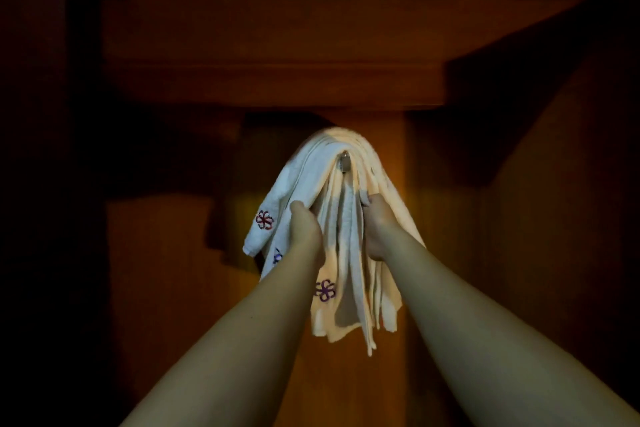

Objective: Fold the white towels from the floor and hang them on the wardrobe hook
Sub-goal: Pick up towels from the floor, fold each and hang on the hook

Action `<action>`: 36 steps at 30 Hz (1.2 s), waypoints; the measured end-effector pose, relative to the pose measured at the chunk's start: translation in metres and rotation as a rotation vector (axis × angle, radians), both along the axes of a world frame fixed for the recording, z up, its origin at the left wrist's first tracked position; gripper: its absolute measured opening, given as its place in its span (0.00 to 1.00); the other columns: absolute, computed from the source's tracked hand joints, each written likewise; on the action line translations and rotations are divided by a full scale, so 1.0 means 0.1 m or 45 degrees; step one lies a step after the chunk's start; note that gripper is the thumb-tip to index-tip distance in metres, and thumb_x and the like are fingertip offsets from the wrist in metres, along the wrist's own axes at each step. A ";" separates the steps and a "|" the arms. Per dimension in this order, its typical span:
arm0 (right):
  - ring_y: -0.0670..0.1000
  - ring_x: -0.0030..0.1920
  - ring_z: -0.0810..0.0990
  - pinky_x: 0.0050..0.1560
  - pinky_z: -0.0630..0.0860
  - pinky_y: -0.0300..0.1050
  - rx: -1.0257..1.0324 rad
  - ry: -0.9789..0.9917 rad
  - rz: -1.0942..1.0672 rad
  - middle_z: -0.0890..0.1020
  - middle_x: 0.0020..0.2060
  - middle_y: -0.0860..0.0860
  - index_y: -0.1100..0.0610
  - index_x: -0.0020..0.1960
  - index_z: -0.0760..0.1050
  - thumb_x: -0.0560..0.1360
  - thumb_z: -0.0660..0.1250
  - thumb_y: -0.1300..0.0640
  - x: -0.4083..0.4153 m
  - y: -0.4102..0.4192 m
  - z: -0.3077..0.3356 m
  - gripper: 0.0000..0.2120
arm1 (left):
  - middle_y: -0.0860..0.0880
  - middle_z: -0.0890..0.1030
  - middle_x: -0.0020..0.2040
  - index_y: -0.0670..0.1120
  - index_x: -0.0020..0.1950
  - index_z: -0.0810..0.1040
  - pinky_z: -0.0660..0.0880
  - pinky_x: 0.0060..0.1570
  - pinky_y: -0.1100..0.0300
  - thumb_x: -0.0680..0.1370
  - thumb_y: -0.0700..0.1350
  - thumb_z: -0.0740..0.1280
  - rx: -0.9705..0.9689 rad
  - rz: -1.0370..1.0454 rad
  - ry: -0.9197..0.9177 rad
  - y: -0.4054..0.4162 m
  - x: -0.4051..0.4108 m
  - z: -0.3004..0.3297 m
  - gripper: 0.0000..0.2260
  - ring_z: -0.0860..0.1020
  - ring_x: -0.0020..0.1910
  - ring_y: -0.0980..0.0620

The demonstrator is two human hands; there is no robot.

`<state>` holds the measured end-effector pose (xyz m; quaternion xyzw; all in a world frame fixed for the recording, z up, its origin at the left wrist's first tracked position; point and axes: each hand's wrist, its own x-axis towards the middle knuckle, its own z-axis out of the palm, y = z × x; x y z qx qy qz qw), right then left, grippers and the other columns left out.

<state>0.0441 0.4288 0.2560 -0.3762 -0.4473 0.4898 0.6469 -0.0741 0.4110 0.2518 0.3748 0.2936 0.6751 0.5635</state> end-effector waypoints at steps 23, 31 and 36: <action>0.53 0.71 0.70 0.68 0.67 0.51 -0.443 -1.401 -0.373 0.70 0.75 0.52 0.51 0.77 0.66 0.84 0.58 0.46 0.08 -2.73 -1.83 0.23 | 0.45 0.68 0.77 0.47 0.79 0.64 0.66 0.72 0.53 0.83 0.55 0.59 0.155 -0.078 1.924 -1.69 -0.99 -1.80 0.26 0.68 0.74 0.44; 0.54 0.79 0.59 0.76 0.59 0.52 -0.685 -1.458 -0.389 0.56 0.81 0.52 0.49 0.82 0.51 0.81 0.64 0.42 0.46 -4.10 -3.14 0.36 | 0.48 0.64 0.79 0.52 0.80 0.61 0.66 0.68 0.53 0.81 0.58 0.64 0.375 -0.624 1.985 -2.59 -0.51 -2.89 0.29 0.65 0.76 0.47; 0.56 0.78 0.60 0.77 0.57 0.53 -0.832 -1.427 -0.469 0.61 0.79 0.54 0.54 0.81 0.56 0.79 0.66 0.42 0.82 -4.80 -3.92 0.37 | 0.48 0.67 0.77 0.52 0.78 0.64 0.66 0.58 0.58 0.82 0.59 0.62 0.391 -0.872 2.033 -2.96 0.03 -3.58 0.26 0.68 0.73 0.48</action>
